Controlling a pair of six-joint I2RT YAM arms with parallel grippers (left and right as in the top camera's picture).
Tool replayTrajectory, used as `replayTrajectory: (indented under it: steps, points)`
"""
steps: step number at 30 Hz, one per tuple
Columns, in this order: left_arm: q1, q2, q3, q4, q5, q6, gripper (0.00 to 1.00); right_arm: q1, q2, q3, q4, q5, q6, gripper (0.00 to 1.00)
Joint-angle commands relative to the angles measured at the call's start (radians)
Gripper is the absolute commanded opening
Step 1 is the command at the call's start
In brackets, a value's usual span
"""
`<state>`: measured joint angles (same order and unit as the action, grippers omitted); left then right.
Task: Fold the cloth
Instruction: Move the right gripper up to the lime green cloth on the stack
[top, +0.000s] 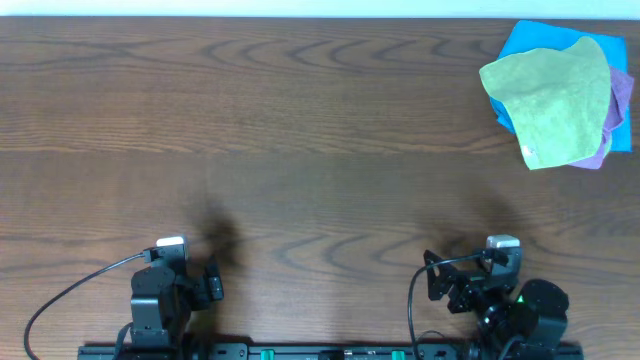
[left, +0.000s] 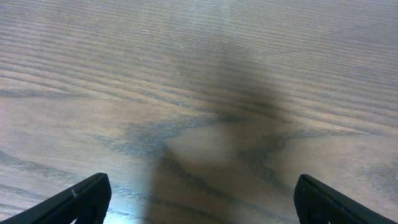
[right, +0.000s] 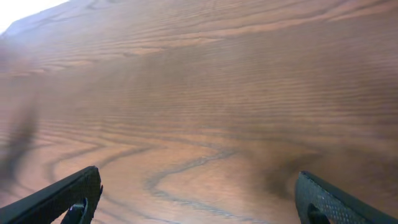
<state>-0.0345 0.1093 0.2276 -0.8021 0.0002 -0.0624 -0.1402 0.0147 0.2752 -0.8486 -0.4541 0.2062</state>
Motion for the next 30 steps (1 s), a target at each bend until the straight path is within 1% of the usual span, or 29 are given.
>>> replayTrajectory:
  steps: [1,4,7,9,11,14,18,20,22,24,27,28,30]
  points:
    - [0.002,-0.010,-0.042,-0.031,-0.008,0.006,0.95,-0.003,-0.005,-0.002,0.005,-0.029,0.102,0.99]
    - [0.002,-0.010,-0.042,-0.031,-0.007,0.006,0.95,-0.013,0.006,0.000,0.042,0.010,0.196,0.99]
    - [0.002,-0.010,-0.042,-0.031,-0.007,0.006,0.95,-0.037,0.063,0.006,0.138,0.014,0.247,0.99]
    - [0.002,-0.010,-0.042,-0.031,-0.007,0.006,0.95,-0.054,0.129,0.030,0.206,0.015,0.252,0.99]
    - [0.002,-0.010,-0.042,-0.031,-0.007,0.006,0.95,-0.074,0.234,0.089,0.245,0.026,0.214,0.99]
    - [0.002,-0.010,-0.042,-0.031,-0.007,0.006,0.95,-0.096,0.412,0.221,0.224,0.115,0.120,0.99]
    - [0.002,-0.010,-0.042,-0.031,-0.007,0.006,0.95,-0.149,0.655,0.391,0.153,0.342,0.124,0.99]
    - [0.002,-0.010,-0.042,-0.031,-0.007,0.006,0.95,-0.183,0.747,0.438,0.153,0.370,0.140,0.99]
    - [0.002,-0.010,-0.042,-0.031,-0.007,0.006,0.95,-0.246,0.856,0.475,0.175,0.386,0.211,0.99]
    - [0.002,-0.010,-0.042,-0.031,-0.008,0.006,0.95,-0.304,0.945,0.479,0.252,0.350,0.254,0.99]
    - [0.002,-0.010,-0.042,-0.031,-0.008,0.006,0.95,-0.380,1.084,0.479,0.416,0.175,0.286,0.99]
    - [0.002,-0.010,-0.042,-0.031,-0.008,0.006,0.95,-0.402,1.148,0.479,0.505,0.076,0.286,0.99]
    - [0.002,-0.010,-0.042,-0.031,-0.007,0.006,0.95,-0.426,1.244,0.479,0.634,-0.035,0.242,0.99]
